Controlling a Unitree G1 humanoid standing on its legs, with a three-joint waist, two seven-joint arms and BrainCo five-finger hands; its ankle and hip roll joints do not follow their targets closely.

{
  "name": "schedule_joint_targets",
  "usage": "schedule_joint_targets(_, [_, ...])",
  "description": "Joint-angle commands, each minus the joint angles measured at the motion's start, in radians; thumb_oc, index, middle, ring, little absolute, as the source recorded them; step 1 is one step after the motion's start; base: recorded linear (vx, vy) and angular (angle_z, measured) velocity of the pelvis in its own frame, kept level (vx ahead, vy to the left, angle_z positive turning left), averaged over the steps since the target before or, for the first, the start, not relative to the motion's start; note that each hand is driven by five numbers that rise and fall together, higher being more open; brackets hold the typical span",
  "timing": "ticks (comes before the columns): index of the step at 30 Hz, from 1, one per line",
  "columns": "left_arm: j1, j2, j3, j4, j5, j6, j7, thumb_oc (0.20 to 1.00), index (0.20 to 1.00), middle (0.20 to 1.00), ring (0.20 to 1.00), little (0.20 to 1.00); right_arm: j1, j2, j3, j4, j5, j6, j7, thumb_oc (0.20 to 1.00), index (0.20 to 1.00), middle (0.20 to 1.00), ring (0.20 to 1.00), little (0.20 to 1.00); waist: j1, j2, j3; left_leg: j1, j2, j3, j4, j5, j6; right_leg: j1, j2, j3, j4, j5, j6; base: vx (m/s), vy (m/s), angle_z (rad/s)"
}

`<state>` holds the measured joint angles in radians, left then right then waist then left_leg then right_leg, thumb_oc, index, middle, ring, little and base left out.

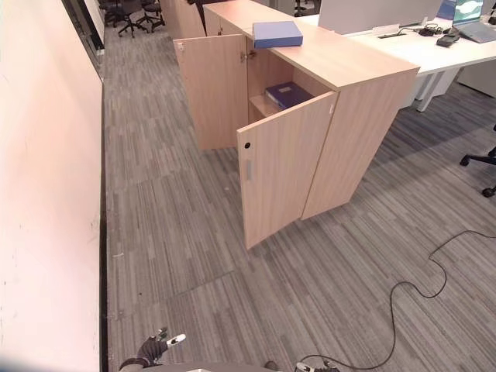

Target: Put the empty folder in the office cabinet

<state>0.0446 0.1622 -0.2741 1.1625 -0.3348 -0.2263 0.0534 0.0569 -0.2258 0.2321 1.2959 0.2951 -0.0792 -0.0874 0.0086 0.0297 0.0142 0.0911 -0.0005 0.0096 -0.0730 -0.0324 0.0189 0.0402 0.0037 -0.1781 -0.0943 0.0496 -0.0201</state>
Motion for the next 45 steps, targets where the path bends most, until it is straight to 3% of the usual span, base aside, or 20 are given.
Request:
schedule_joint_targets(1, [-0.042, -0.006, 0.012, 0.03, 0.033, -0.044, 0.02, 1.0, 1.0, 1.0, 1.0, 1.0, -0.043, 0.061, 0.004, 0.039, 0.035, -0.03, -0.006, 1.0, 1.0, 1.0, 1.0, 1.0, -0.007, -0.052, 0.0, -0.038, -0.068, -0.008, -0.014, -0.031, 0.04, 0.082, -0.014, -0.013, 0.051, -0.163, 0.047, 0.0, 0.0, 0.0])
schedule_joint_targets(8, [-0.035, 0.002, 0.001, -0.022, 0.009, -0.071, 0.017, 1.0, 1.0, 1.0, 1.0, 1.0, -0.039, 0.058, -0.004, 0.038, 0.043, -0.036, -0.009, 1.0, 1.0, 1.0, 1.0, 1.0, -0.002, -0.058, 0.002, -0.039, -0.07, -0.013, -0.014, -0.03, 0.039, 0.082, -0.013, -0.015, 0.053, -0.162, 0.048, 0.0, 0.0, 0.0])
schedule_joint_targets(33, [-0.031, -0.009, 0.024, 0.003, -0.067, -0.057, -0.037, 1.0, 1.0, 1.0, 1.0, 1.0, -0.032, 0.056, 0.009, 0.041, 0.021, -0.033, -0.003, 1.0, 1.0, 1.0, 1.0, 1.0, -0.002, -0.056, 0.004, -0.042, -0.069, -0.019, -0.014, -0.027, 0.036, 0.081, -0.012, -0.028, 0.051, -0.163, 0.046, 0.0, -0.001, 0.01])
schedule_joint_targets(45, [-0.037, -0.007, 0.043, 0.035, -0.058, -0.054, -0.017, 1.0, 1.0, 1.0, 1.0, 1.0, -0.031, 0.058, 0.011, 0.05, 0.009, -0.032, -0.006, 1.0, 1.0, 1.0, 1.0, 1.0, 0.004, -0.062, 0.003, -0.04, -0.069, -0.028, -0.014, -0.026, 0.036, 0.087, -0.01, -0.035, 0.051, -0.168, 0.043, 0.0, -0.001, 0.0])
